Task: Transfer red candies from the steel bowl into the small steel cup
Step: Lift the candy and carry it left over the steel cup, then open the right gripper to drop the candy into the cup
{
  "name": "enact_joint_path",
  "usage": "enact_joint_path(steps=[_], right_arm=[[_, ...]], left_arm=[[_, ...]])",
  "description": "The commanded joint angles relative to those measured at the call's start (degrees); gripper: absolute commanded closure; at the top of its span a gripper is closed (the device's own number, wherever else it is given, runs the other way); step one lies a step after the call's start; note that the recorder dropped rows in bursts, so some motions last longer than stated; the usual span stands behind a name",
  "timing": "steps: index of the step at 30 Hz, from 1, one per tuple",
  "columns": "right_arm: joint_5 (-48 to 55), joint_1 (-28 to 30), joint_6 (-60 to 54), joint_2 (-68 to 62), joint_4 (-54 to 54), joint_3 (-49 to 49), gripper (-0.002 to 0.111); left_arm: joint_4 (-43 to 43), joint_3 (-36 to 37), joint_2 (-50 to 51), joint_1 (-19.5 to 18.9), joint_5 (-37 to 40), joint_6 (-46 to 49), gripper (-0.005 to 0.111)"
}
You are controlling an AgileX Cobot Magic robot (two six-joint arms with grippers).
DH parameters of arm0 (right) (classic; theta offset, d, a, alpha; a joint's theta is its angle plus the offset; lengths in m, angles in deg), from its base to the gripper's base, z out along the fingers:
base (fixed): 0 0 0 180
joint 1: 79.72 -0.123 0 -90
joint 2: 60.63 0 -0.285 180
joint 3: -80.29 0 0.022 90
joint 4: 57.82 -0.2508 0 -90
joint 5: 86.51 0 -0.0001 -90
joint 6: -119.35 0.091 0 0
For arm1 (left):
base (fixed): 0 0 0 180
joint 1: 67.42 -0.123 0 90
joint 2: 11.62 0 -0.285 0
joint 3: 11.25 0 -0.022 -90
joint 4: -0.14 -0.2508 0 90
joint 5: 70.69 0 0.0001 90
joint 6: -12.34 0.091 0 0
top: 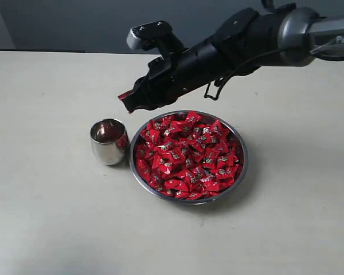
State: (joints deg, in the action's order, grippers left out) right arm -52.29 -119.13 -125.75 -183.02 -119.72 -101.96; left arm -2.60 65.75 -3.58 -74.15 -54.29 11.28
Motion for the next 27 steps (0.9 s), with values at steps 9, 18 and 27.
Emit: enact_joint_path(steps=[9,18,27], right_arm=[[1.9,-4.2,2.5,-6.8,0.0,-7.8,0.109],[3.8,-4.3,5.7,-9.3,2.5,-9.4,0.109],[4.0,-4.7,6.3,-9.9,3.5,-9.4,0.109]], left_arm=[[0.1,0.2,-0.3,0.0,-0.1,-0.1,0.106],[0.1,0.2,-0.3,0.0,-0.1,-0.1,0.106],[0.1,0.2,-0.3,0.0,-0.1,-0.1,0.106]])
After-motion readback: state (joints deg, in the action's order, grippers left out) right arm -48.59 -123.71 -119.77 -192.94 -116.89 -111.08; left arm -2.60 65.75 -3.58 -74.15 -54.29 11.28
